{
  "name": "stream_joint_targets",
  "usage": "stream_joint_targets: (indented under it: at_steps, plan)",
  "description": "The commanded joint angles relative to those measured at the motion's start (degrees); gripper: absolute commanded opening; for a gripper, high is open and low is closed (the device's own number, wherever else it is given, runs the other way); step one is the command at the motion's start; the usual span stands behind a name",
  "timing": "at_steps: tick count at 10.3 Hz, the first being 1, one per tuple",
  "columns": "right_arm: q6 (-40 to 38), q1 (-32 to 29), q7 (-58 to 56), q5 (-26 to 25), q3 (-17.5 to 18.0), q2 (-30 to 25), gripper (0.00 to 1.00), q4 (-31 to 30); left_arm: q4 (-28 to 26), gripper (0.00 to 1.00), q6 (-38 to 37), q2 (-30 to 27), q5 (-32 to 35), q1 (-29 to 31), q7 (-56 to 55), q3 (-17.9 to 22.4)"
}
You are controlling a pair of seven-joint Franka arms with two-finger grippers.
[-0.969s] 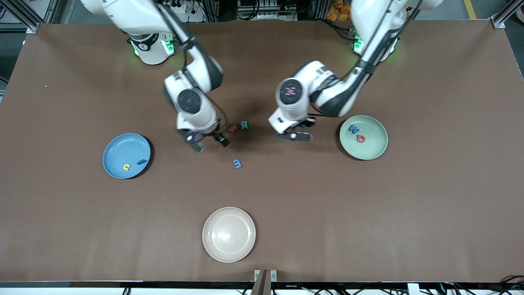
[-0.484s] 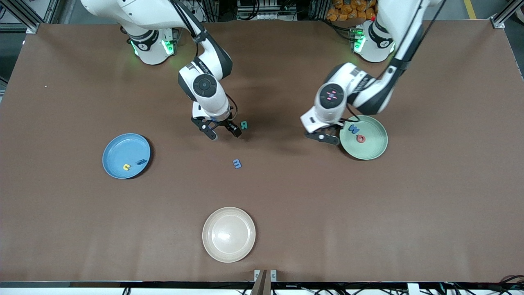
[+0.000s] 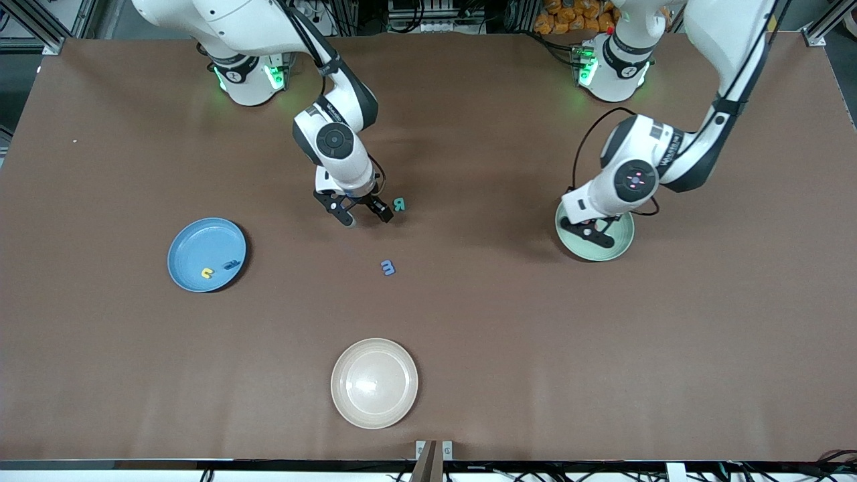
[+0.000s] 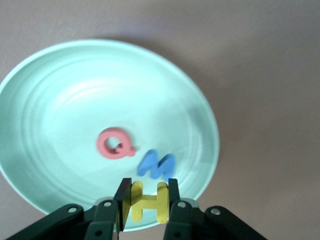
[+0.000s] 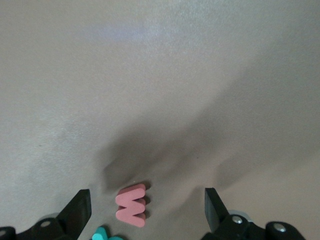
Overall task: Sort upper and lower case letters into plates
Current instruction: 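Place the H on the green plate while the right gripper reaches w, then grasp the pink w with the right gripper and lift it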
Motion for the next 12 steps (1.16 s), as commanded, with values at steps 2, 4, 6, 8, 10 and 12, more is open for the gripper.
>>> stream_joint_targets:
  at_steps: [2, 4, 6, 8, 10, 12]
  plan:
    - [2.3, 1.5, 1.0, 1.0, -0.3, 1.8, 1.00, 0.8, -2.7, 0.11, 0.9, -1.3, -0.8, 4.1, 6.3, -1.3]
    - [2.3, 1.5, 1.2, 1.0, -0.4, 1.9, 1.00, 1.3, -2.6, 0.20, 1.1, -0.2, -0.5, 4.2, 6.4, -1.3]
    - [2.4, 1.7, 1.1, 1.0, -0.4, 2.0, 0.98, 1.4, -2.5, 0.70, 1.4, 0.2, 0.0, 4.3, 6.4, -1.2]
    - [4.8, 1.5, 1.3, 1.0, -0.4, 2.1, 0.00, 1.2, -2.3, 1.00, 1.4, 0.7, 0.0, 4.3, 6.3, -1.2]
    - [5.7, 1.9, 1.7, 1.0, -0.4, 2.6, 0.00, 1.1, -2.2, 1.00, 1.4, 0.7, 0.0, 4.3, 6.3, -1.3]
    - [6.0, 2.3, 1.6, 1.0, -0.4, 2.7, 0.00, 0.9, -1.5, 1.00, 1.3, 0.4, -0.9, 3.5, 4.9, -1.6]
